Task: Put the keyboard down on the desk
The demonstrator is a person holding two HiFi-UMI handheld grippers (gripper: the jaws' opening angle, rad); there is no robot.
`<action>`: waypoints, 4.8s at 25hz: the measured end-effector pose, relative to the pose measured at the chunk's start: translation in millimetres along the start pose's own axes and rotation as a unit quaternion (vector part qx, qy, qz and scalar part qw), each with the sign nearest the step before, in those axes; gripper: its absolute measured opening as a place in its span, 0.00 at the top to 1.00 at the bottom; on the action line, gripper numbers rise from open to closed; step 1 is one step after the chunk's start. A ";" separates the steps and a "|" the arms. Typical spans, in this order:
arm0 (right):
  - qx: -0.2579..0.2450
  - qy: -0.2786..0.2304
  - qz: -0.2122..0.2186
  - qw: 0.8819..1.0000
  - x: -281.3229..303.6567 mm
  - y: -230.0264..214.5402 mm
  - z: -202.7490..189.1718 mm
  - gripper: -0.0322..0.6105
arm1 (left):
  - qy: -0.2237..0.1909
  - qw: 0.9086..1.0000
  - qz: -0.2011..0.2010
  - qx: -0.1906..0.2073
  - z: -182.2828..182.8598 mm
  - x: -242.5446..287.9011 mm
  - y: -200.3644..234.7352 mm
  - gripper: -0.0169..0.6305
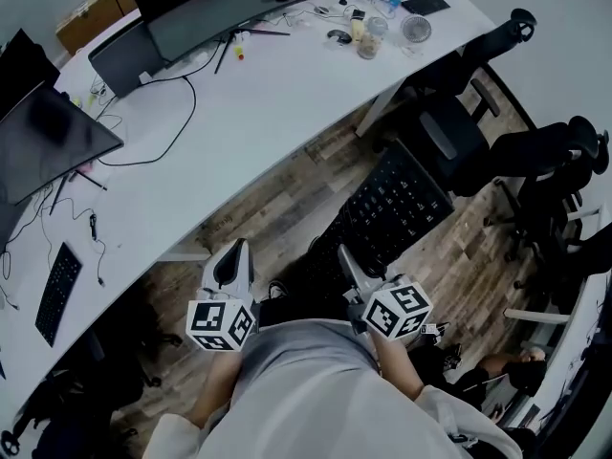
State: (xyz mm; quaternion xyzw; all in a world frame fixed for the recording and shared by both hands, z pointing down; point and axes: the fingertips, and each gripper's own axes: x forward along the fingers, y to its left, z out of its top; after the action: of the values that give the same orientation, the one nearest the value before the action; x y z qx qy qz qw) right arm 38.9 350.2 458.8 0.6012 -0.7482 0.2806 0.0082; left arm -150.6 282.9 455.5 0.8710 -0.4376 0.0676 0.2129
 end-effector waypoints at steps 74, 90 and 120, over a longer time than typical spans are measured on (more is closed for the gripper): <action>0.125 -0.001 0.116 0.985 266.6 -164.5 230.9 0.80 | 0.003 0.998 -0.026 0.062 174.8 345.0 22.9 0.97; 0.203 -0.019 0.128 0.971 349.5 -121.7 234.2 0.80 | -0.019 0.999 -0.021 0.020 193.4 342.0 109.2 0.97; 0.343 0.048 0.117 0.931 432.9 -149.8 187.1 0.80 | -0.023 0.999 -0.008 -0.027 198.7 354.8 152.3 0.97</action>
State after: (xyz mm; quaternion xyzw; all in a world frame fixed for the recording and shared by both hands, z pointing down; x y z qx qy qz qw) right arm 115.2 -135.6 514.0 0.4611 -0.6704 0.5475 -0.1955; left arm -69.0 -143.0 431.9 0.8697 -0.4369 0.0342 0.2271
